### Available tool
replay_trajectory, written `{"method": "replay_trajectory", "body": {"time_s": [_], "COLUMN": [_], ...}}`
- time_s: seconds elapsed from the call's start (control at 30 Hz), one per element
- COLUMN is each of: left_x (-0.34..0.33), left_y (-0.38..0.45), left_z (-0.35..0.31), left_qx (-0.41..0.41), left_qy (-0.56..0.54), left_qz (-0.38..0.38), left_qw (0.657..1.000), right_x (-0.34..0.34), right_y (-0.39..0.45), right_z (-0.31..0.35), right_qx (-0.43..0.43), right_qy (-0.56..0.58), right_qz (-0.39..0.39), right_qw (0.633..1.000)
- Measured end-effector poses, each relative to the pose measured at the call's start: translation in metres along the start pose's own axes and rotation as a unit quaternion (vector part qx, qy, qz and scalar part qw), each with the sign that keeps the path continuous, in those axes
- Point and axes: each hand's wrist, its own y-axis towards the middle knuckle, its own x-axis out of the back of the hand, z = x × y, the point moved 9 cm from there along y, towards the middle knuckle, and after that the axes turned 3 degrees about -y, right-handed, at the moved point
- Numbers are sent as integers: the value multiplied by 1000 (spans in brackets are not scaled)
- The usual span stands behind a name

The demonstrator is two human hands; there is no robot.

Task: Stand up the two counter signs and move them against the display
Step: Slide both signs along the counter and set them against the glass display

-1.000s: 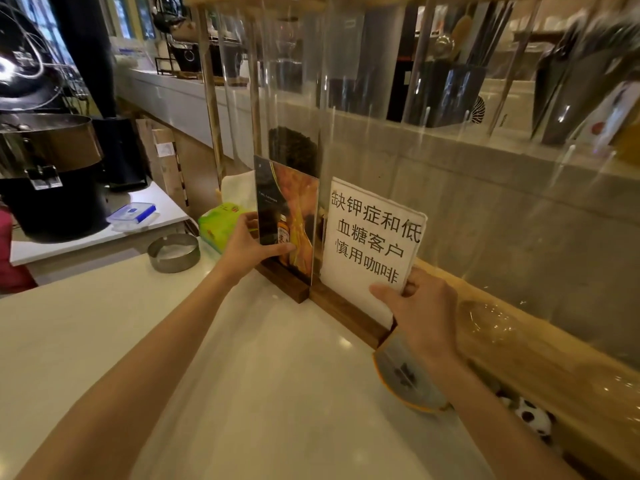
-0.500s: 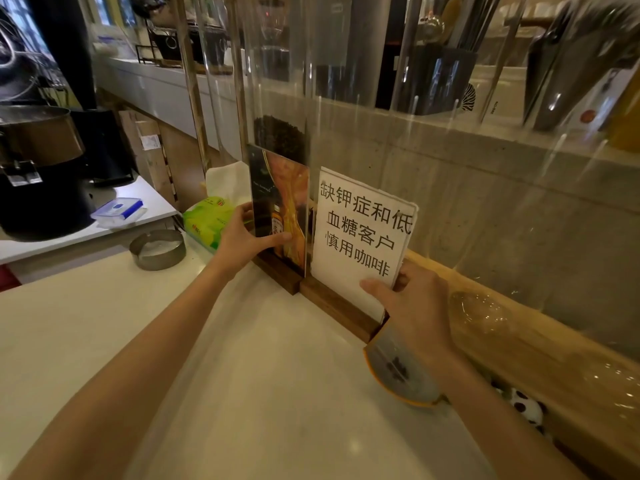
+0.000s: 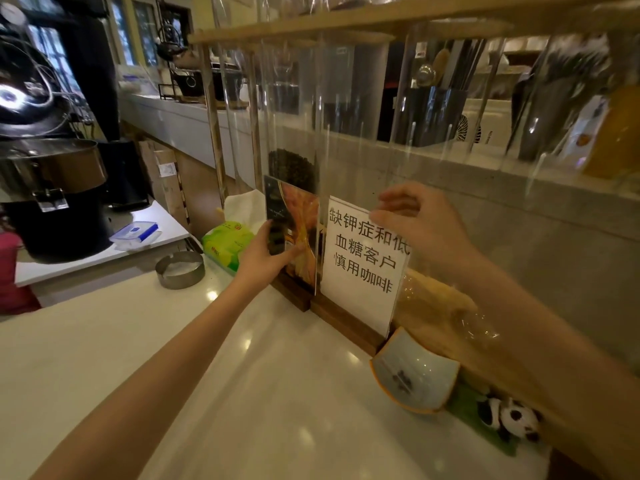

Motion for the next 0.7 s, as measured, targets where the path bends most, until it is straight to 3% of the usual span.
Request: {"method": "replay_trajectory", "body": {"time_s": [0.27,0.43,0.7], "left_x": [-8,-14,-14], "left_y": [-18,-42,-43], "left_z": [2,34,48], "left_qx": [50,85,99], "left_qy": [3,83,63], "left_qz": [28,60,21], "left_qw": [998,991,993], "right_x": [-63,-108,-122], "right_y": [61,76,89], "right_z": [56,51,46], "right_qx": [103,80,63], "right_qy": [-185,-244,-255], "right_qz": [137,213,194], "right_qw": [968,943,945]}}
